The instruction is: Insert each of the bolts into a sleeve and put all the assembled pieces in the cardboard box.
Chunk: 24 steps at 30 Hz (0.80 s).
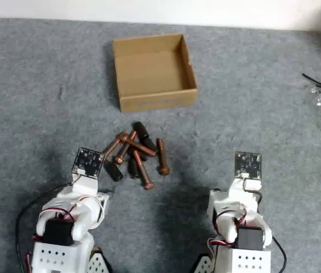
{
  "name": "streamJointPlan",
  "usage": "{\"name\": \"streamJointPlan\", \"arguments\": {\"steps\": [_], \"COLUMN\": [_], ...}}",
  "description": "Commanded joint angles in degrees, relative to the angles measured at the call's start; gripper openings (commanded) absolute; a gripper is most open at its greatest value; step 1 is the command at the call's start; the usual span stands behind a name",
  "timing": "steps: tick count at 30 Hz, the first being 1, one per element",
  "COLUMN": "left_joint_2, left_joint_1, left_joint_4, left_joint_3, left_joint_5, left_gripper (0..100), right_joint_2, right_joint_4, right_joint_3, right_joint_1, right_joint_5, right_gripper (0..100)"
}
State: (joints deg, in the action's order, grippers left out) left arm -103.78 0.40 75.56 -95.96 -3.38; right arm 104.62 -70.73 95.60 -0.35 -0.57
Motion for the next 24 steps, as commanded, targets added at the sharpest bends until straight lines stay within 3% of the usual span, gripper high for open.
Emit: {"name": "streamJointPlan", "arguments": {"steps": [1, 7, 12, 14, 18, 20, 24], "left_joint_2": [-0.7, -0.7, -0.7, -0.7, -0.7, -0.7, -0.7], "left_joint_1": [0.0, 4.4, 2.6, -1.9, -19.8, -25.5, -27.9], "left_joint_4": [0.2, 0.2, 0.3, 0.4, 0.1, 0.0, -2.3], "left_joint_3": [-1.2, -1.2, -0.9, 0.1, 5.4, 9.6, 19.7], "left_joint_5": [-0.1, -0.1, -0.3, -0.3, -0.4, -0.4, -5.4], "left_gripper": [20, 20, 20, 20, 21, 21, 20], "right_joint_2": [0.6, 0.6, 0.6, 0.6, 0.6, 0.6, 0.6], "right_joint_4": [-0.5, -0.5, -0.5, -0.5, -0.6, -0.5, 0.0], "right_joint_3": [6.8, 6.8, 6.8, 6.8, 6.8, 6.8, 6.8], "right_joint_1": [-0.5, -0.5, -0.5, -0.6, -1.3, -1.3, -1.4], "right_joint_5": [0.2, 0.2, 0.2, 0.4, 0.4, 0.4, 0.4], "right_gripper": [22.4, 22.4, 22.4, 22.4, 22.4, 22.4, 22.4]}}
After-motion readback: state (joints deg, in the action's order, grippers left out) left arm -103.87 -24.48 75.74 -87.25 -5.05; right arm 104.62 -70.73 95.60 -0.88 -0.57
